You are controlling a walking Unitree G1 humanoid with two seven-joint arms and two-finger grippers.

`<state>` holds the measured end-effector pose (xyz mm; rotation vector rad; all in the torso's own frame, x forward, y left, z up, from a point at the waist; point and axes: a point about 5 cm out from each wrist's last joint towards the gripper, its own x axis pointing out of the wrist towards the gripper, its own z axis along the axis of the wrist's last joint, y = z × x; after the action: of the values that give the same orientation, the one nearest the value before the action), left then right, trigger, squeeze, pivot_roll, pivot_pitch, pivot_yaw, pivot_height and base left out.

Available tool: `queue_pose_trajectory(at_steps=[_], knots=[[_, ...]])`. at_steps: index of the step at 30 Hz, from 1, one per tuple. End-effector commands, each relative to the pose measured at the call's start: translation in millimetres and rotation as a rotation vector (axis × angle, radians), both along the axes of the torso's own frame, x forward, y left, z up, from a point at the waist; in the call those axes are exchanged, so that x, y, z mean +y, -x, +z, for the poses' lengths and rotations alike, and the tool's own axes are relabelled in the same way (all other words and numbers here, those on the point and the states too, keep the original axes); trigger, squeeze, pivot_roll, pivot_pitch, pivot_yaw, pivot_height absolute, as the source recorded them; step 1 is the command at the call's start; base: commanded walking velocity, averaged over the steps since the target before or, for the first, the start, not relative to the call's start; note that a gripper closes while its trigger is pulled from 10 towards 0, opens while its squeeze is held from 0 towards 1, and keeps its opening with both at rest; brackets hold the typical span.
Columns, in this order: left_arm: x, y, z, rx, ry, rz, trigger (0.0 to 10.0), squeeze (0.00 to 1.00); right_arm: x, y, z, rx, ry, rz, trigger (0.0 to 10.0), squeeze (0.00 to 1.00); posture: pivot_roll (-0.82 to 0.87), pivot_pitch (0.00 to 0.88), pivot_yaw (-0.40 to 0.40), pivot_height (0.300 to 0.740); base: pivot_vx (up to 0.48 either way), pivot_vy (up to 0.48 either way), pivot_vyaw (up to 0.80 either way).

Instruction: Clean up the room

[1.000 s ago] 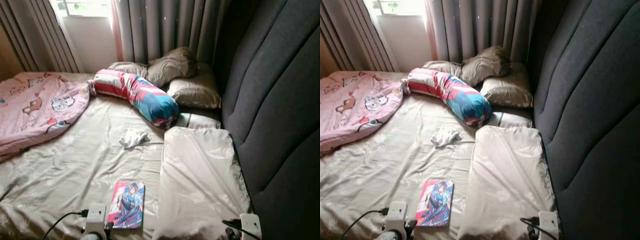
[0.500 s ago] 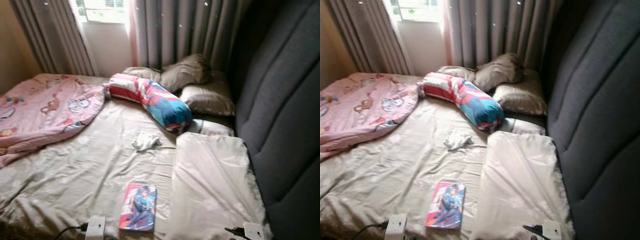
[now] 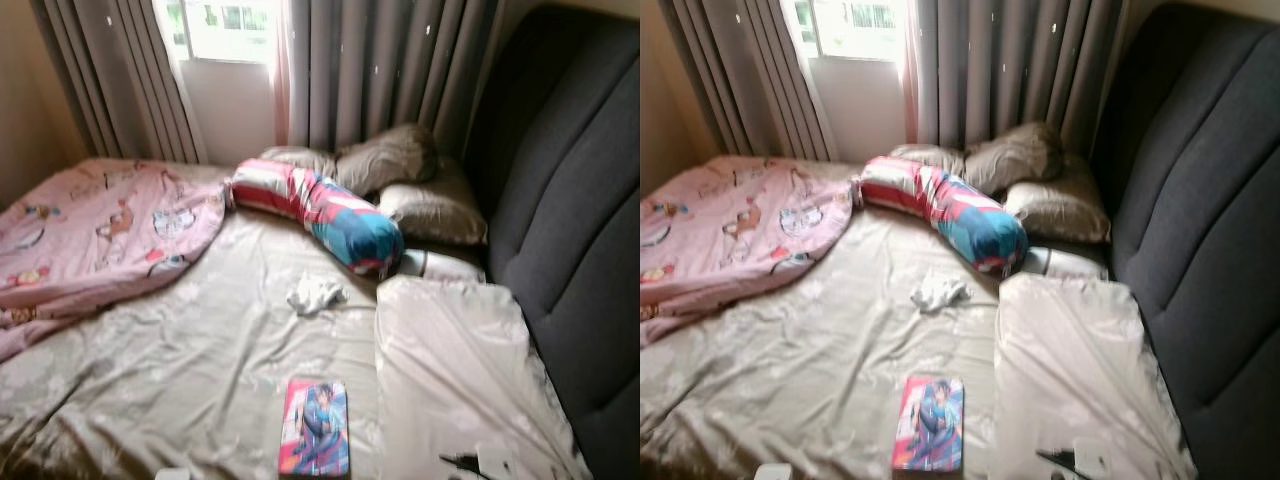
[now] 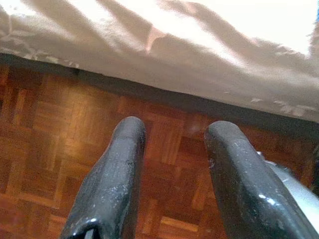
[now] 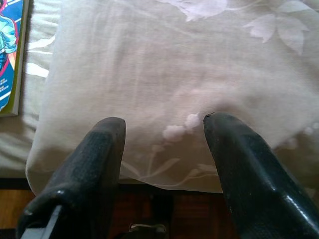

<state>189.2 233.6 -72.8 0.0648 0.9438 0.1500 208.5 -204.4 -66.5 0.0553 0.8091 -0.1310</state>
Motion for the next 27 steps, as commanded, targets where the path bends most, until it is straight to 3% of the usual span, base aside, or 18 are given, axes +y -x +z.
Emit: queue_pose_trajectory(at_steps=[1, 7, 17, 27], knots=[[1.7, 6.0, -2.5, 0.016, -0.004, -0.006, 10.0, 0.0, -3.0, 3.5, -1.7, 0.018, 0.007, 0.001, 10.0, 0.0, -0.08, 0.002, -0.006, 0.74, 0.0, 0.472, 0.0], [-0.8, 7.7, -4.0, 0.022, -0.006, -0.015, 10.0, 0.0, -3.3, 5.2, -2.6, 0.023, 0.006, 0.002, 10.0, 0.0, -0.08, 0.0, -0.003, 0.74, 0.0, 0.472, 0.0], [-16.1, -1.9, -3.0, 0.012, 0.003, -0.038, 10.0, 0.0, -3.1, 6.2, -3.2, 0.024, 0.003, 0.001, 10.0, 0.0, -0.08, 0.006, 0.002, 0.74, 0.0, 0.472, 0.0], [-9.0, -0.9, -1.9, 0.012, -0.007, -0.037, 10.0, 0.0, -3.9, 7.0, -3.4, 0.024, -0.001, -0.008, 10.0, 0.0, -0.08, 0.02, 0.005, 0.74, 0.0, 0.472, 0.0]])
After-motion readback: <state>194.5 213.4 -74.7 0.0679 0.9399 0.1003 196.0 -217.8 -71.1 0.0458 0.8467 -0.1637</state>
